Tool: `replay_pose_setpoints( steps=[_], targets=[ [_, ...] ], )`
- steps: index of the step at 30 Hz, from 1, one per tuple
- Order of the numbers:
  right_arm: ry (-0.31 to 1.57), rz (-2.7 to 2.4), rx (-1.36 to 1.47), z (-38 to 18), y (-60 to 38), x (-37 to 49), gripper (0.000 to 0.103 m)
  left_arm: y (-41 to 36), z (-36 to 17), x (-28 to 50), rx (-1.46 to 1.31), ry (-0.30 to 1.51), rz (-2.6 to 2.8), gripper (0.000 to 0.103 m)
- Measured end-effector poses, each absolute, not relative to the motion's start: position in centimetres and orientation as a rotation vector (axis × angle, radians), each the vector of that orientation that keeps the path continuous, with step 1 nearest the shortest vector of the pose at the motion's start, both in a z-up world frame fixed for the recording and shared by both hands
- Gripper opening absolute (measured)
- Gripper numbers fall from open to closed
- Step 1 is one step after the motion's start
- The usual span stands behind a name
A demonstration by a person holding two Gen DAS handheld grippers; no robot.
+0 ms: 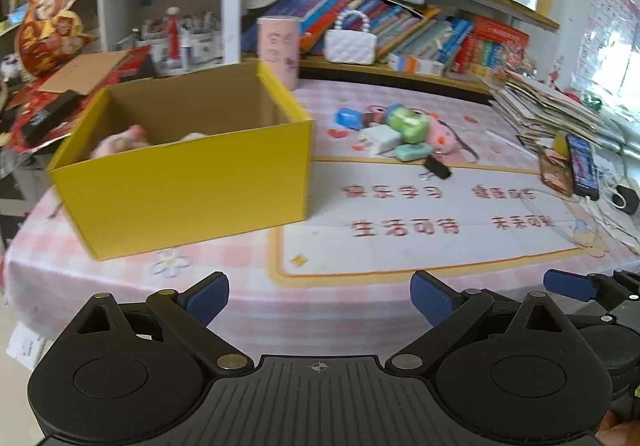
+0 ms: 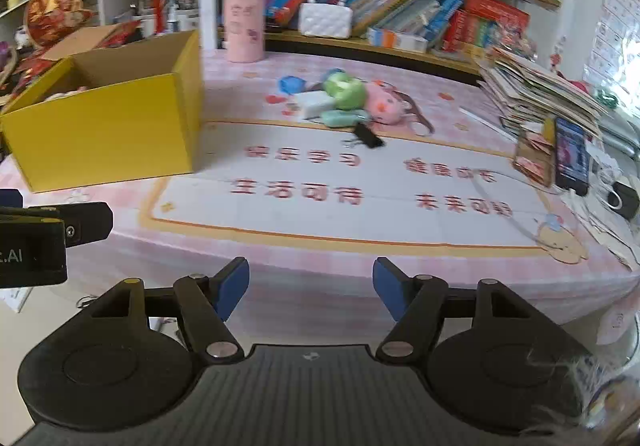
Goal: Organize objects
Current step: 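Withdraw both tools from the yellow box toward the remaining items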
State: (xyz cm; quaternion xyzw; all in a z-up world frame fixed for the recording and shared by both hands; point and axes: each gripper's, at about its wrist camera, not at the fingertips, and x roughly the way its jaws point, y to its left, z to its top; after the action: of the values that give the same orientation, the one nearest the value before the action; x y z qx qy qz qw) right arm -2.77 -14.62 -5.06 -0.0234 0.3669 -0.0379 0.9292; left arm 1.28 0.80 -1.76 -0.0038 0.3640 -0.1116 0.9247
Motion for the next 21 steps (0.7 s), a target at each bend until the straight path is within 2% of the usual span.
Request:
replay_pose_setpoints(
  steps=[21],
  targets=[
    [0.797,-0.093,-0.051,-5.9,-28.1,7.4,0.069,-12.9,-3.4,10.6,0.015,0.802,-0.233,0.099]
  ],
)
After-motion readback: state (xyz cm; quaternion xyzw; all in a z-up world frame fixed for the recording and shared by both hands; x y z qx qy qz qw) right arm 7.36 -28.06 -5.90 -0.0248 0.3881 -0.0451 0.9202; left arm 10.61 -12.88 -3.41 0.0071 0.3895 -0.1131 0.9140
